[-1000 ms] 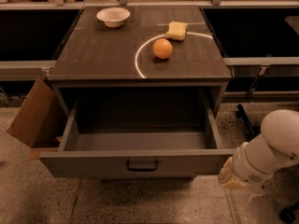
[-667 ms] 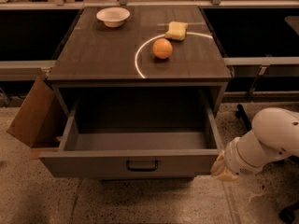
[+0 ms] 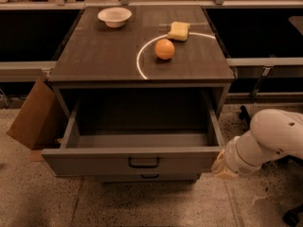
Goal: Close top drawer
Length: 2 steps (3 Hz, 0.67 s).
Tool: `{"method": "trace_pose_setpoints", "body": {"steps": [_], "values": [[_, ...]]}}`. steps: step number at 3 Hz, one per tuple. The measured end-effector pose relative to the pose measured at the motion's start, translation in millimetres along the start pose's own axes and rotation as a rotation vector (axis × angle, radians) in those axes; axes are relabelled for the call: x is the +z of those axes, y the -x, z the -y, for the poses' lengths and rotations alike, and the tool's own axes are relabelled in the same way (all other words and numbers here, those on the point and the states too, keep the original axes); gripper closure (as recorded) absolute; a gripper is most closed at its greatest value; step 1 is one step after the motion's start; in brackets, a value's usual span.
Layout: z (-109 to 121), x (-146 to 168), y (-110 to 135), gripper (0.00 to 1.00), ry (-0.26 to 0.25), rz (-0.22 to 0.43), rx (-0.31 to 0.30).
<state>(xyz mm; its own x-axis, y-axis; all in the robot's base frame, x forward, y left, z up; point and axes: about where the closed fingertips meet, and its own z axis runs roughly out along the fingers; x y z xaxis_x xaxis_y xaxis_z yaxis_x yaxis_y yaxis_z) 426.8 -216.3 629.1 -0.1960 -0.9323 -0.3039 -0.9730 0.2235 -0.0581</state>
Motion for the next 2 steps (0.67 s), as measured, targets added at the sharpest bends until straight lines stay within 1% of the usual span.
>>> {"method": "trace_pose_setpoints", "body": {"steps": [1,2], "values": [[25.4,9.4,-0.4,1.0,-0.052,0.004,-0.014],[65.3,16.2,0.9,1.0,-0.124,0.04,-0.02]]}}
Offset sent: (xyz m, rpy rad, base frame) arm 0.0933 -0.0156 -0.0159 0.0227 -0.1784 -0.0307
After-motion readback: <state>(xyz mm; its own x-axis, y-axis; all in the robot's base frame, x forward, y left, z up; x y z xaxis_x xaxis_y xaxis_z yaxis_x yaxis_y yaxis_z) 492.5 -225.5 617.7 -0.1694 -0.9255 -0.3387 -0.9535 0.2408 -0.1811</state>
